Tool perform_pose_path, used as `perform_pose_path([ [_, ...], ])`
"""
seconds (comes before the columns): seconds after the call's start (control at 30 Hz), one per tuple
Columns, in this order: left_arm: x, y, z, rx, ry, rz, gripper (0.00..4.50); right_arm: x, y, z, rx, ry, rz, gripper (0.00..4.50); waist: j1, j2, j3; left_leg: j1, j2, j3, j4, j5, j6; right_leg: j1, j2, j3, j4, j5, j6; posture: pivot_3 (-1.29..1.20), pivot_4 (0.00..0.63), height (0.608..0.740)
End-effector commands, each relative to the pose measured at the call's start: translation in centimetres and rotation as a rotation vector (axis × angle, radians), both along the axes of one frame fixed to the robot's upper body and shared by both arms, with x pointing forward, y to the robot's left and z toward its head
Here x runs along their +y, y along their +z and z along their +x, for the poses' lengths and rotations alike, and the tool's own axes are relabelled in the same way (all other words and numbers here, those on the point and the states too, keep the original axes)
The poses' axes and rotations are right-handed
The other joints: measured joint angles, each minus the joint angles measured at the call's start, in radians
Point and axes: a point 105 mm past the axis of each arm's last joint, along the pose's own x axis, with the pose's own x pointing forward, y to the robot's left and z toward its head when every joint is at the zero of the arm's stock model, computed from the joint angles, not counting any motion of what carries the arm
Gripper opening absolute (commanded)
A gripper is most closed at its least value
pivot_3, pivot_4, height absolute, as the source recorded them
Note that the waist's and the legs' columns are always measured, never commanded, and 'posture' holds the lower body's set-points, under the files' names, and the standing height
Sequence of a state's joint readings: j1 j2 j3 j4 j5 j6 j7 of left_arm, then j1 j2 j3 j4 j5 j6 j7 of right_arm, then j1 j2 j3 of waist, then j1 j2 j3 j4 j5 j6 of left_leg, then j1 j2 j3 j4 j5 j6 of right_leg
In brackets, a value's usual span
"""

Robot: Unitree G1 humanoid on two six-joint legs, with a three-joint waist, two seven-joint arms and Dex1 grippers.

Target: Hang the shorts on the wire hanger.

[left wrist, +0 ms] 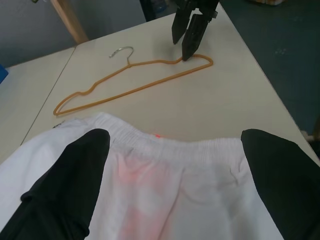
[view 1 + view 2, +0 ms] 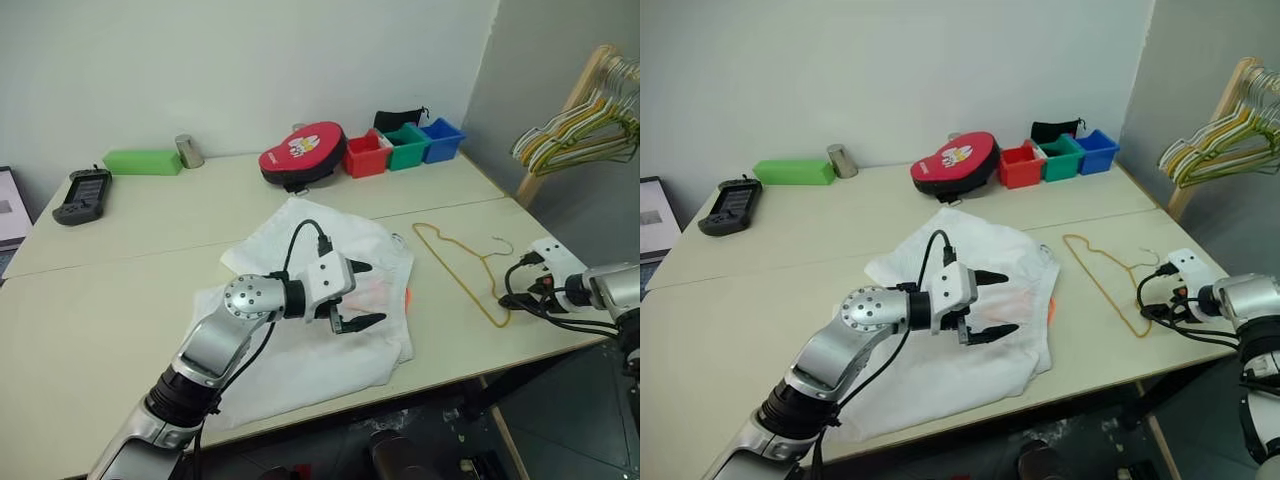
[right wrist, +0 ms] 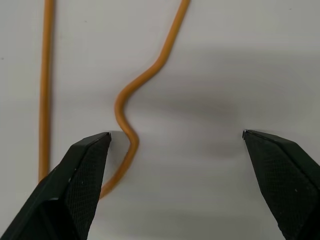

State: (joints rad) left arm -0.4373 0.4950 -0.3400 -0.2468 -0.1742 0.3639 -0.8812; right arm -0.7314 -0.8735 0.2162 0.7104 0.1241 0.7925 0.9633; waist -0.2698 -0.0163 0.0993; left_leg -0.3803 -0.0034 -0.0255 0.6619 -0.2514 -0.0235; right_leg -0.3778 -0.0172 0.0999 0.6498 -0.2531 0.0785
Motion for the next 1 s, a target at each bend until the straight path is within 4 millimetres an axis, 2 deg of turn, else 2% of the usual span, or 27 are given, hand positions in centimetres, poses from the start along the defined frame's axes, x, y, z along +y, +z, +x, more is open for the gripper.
perform_pose_path([
  [0.03, 0.7, 1.5, 0.3, -0.061, 0.019, -0.013, 4.5, 1.5, -0.2, 0.0, 0.046, -0.004, 0.114, 4.46, -0.001, 0.0, 0.0, 0.001, 0.0, 0.0, 0.0, 0.0, 0.0, 0.001, 0.0, 0.0, 0.0, 0.0, 0.0, -0.19, 0.032, 0.74],
  [0.2, 1.1, 1.5, 0.5, -0.064, 0.032, -0.007, 4.5, 1.8, -0.2, -0.2, 0.064, -0.017, 0.161, 4.46, 0.0, -0.001, -0.001, 0.003, 0.0, 0.0, 0.0, 0.0, 0.0, 0.004, 0.0, -0.001, 0.0, 0.0, 0.0, -0.18, 0.028, 0.74],
  [0.27, 1.3, 1.7, 0.6, -0.069, 0.039, -0.008, 4.5, 2.2, -0.3, -0.3, 0.085, -0.037, 0.217, 4.1, 0.001, -0.001, -0.001, 0.003, 0.0, -0.001, 0.0, 0.0, 0.0, 0.004, 0.0, -0.001, 0.0, 0.0, 0.0, -0.18, 0.028, 0.74],
  [0.3, 1.3, 1.7, 0.7, -0.073, 0.043, -0.008, 4.5, 2.1, -0.5, -0.4, 0.089, -0.031, 0.208, 3.99, 0.001, -0.001, -0.001, 0.003, 0.0, -0.001, 0.0, 0.0, 0.0, 0.004, 0.0, -0.001, -0.001, 0.0, 0.0, -0.18, 0.028, 0.74],
  [0.57, 1.5, 1.7, 1.2, -0.093, 0.054, 0.002, 4.5, 2.3, -1.3, -0.7, 0.099, 0.029, 0.161, 2.14, 0.003, -0.003, -0.003, 0.003, 0.0, -0.001, 0.0, 0.0, 0.0, 0.004, 0.0, -0.001, -0.001, 0.0, 0.0, -0.18, 0.033, 0.74],
  [0.67, 1.6, 1.8, 1.4, -0.097, 0.061, 0.001, 4.5, 2.3, -1.4, -0.6, 0.096, 0.046, 0.144, 1.6, 0.003, -0.003, -0.003, 0.003, 0.0, -0.001, 0.0, 0.0, 0.0, 0.004, 0.0, -0.001, 0.0, 0.0, 0.0, -0.18, 0.035, 0.74],
  [0.87, 1.6, 1.6, 1.6, -0.107, 0.068, 0.004, 4.5, 2.0, -0.9, -0.3, 0.065, 0.047, 0.136, 0.1, 0.003, -0.003, -0.003, 0.003, 0.0, -0.001, 0.0, 0.0, 0.0, 0.004, 0.0, -0.001, 0.0, 0.0, 0.0, -0.18, 0.043, 0.74],
  [1.0, 1.6, 1.6, 1.7, -0.109, 0.069, 0.002, 4.5, 1.8, -0.5, -0.1, 0.044, 0.053, 0.127, 0.04, 0.006, -0.003, -0.003, 0.003, 0.0, -0.001, 0.0, 0.0, 0.0, 0.004, 0.0, -0.001, 0.0, 0.0, 0.0, -0.19, 0.041, 0.74],
])
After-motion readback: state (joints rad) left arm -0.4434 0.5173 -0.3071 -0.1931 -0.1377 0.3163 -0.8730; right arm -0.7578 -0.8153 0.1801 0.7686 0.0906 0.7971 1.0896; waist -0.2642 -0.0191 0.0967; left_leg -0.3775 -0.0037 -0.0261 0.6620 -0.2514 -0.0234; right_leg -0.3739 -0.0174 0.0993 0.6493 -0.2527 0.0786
